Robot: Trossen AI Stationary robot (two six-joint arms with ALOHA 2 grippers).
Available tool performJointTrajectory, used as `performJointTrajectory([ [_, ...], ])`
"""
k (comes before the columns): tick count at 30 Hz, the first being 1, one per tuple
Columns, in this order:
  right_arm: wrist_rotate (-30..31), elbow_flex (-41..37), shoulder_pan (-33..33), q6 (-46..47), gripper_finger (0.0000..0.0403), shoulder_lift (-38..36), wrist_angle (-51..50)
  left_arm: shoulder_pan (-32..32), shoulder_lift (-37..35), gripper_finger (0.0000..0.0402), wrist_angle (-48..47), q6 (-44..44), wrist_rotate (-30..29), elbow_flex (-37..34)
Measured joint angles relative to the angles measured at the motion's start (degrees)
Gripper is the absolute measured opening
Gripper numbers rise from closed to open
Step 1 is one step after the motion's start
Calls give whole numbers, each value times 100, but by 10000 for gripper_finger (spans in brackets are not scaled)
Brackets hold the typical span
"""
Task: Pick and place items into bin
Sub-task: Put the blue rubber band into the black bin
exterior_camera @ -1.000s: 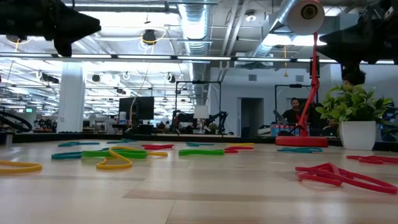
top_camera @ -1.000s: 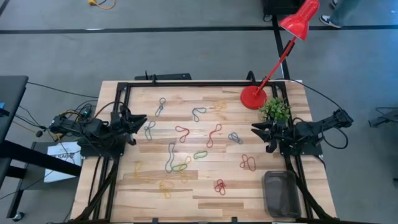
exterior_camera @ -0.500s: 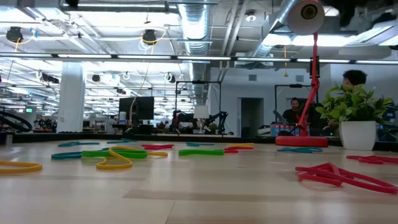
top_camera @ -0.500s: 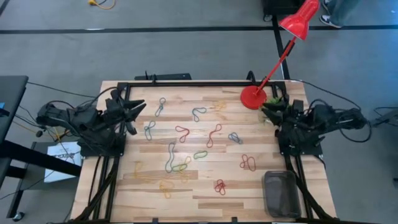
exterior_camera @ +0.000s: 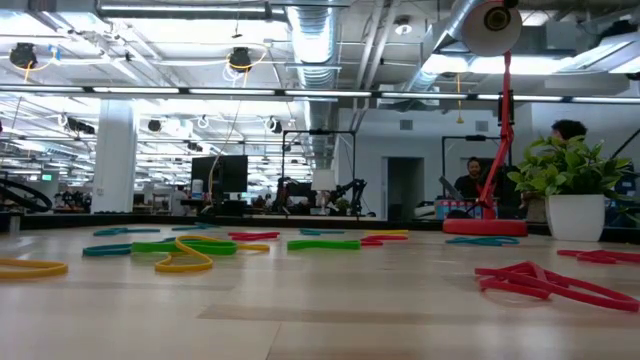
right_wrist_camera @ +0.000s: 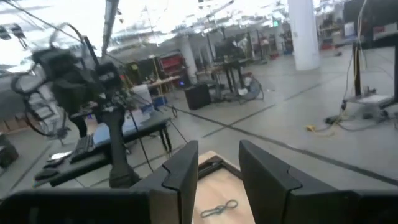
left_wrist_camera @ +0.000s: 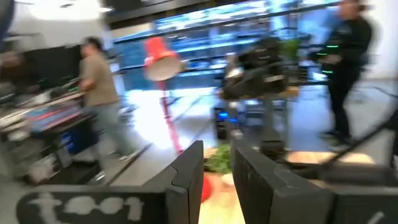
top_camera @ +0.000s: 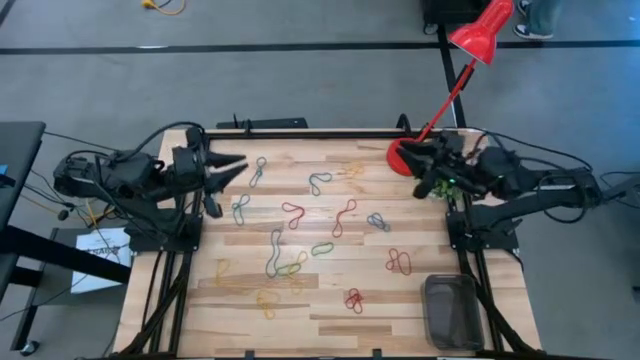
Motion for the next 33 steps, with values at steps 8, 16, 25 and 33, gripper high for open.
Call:
performJointTrajectory([
  [8, 3, 42, -103, 134, 111, 878, 103, 0, 49, 73, -314, 135, 389, 0],
  [16, -389, 40, -193, -128, 111, 1403, 632, 4, 154, 73, -728, -877, 245, -6],
  [25, -448, 43, -196, -572, 111, 1350, 1206, 30, 332, 73, -626, 687, -972, -4],
  [33, -284, 43, -196, -803, 111, 1332, 1197, 31, 346, 73, -621, 619, -1518, -6],
])
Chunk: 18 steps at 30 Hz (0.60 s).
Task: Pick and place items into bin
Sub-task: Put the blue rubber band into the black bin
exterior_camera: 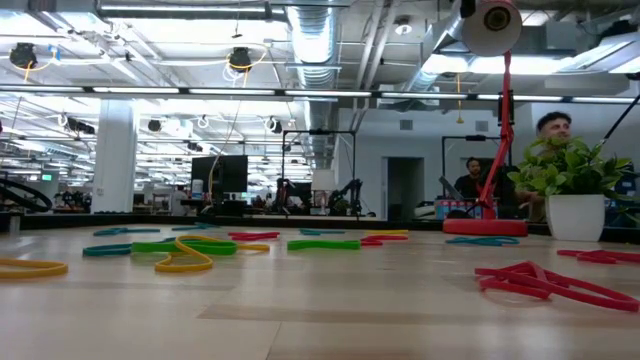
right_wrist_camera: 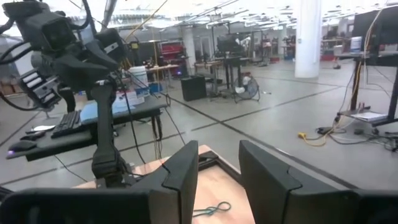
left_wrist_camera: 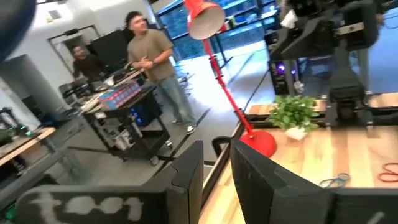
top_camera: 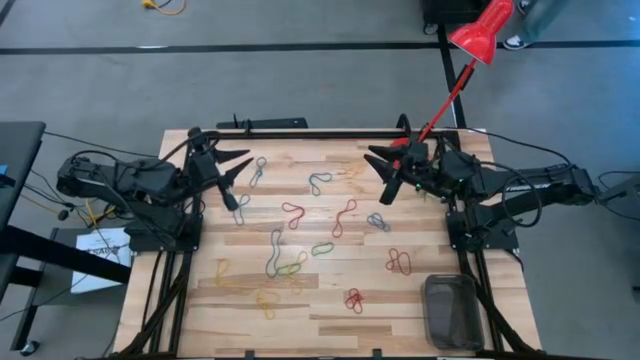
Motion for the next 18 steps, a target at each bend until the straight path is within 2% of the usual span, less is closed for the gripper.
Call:
performJointTrajectory([
  [5, -11, 0, 0, -5, 111, 2, -45, 0, 1, 73, -14, -12, -31, 0],
  [12, 9, 0, -163, -2, 111, 2, -42, 0, 2, 73, -157, -1, 428, 0],
  [18, 2, 0, -188, -2, 111, 2, -40, 0, 21, 73, -177, -211, 534, 0],
])
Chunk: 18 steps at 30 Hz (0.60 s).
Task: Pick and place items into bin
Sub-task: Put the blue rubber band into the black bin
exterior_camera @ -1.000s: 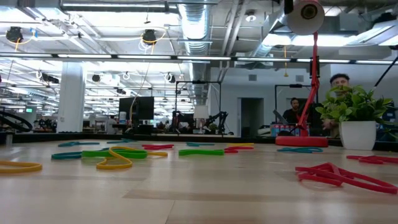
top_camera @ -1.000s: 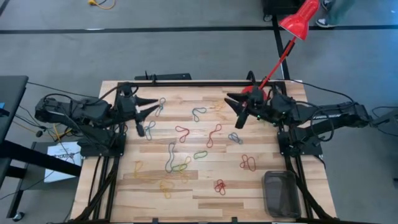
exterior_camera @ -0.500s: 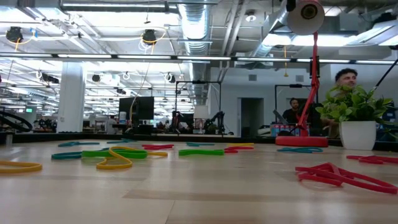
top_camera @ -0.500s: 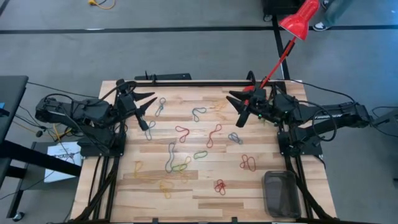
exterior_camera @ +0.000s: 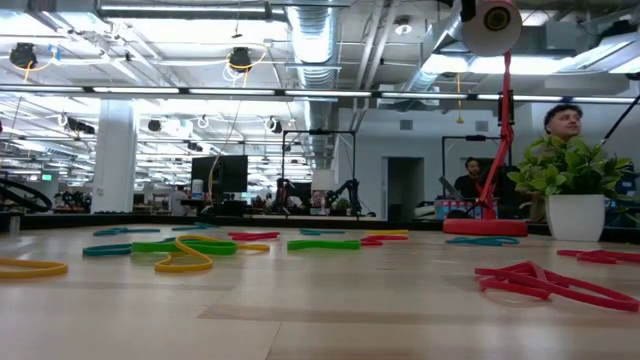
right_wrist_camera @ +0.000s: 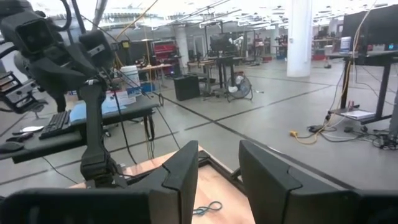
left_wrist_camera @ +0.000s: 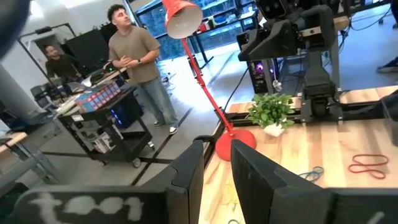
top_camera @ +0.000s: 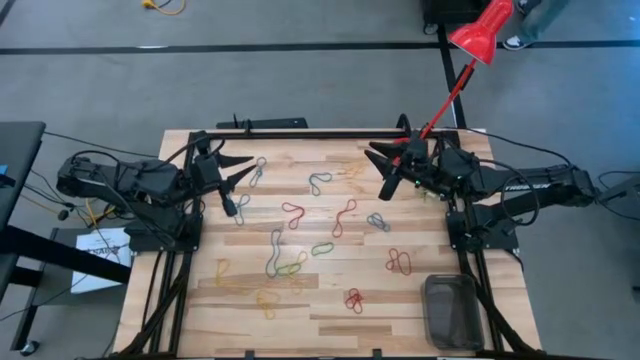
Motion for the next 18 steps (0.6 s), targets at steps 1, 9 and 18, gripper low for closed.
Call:
performJointTrajectory([
  [1, 1, 0, 0, 0, 111, 0, -1, 0, 24, 73, 6, -74, -2, 2],
  [9, -253, 0, 51, 494, 111, 0, 0, 0, 281, 73, -98, -520, 195, 2],
  [18, -726, 0, -11, 501, 111, 0, 14, 0, 546, 73, -54, -428, 837, 0],
])
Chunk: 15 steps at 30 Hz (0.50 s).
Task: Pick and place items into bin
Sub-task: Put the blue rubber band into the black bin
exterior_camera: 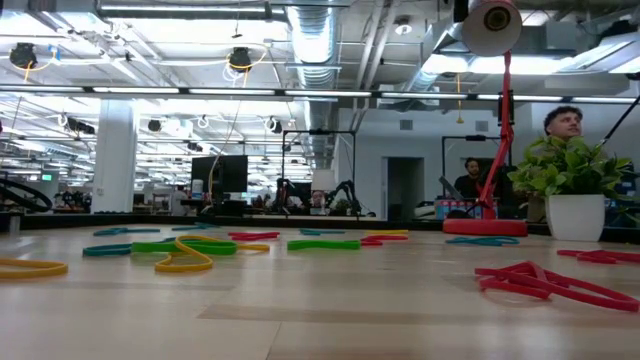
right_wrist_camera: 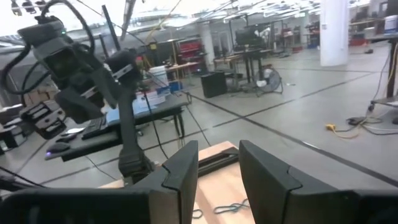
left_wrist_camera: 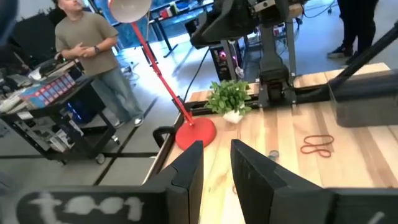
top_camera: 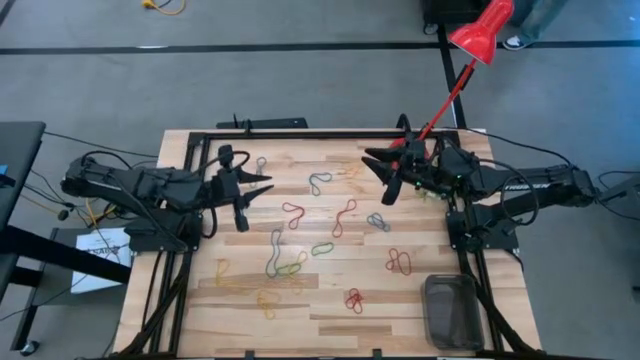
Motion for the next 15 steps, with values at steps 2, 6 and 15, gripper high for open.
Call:
performJointTrajectory([
  [2, -6, 0, 10, 0, 111, 0, 32, 4, 29, 73, 53, -101, 43, 2],
  [6, -22, 0, 54, 2, 111, 2, -54, -5, 34, 73, 32, -132, 127, 2],
  [15, -22, 7, 50, 0, 111, 177, -18, -2, 34, 73, -1, -155, 110, 2],
])
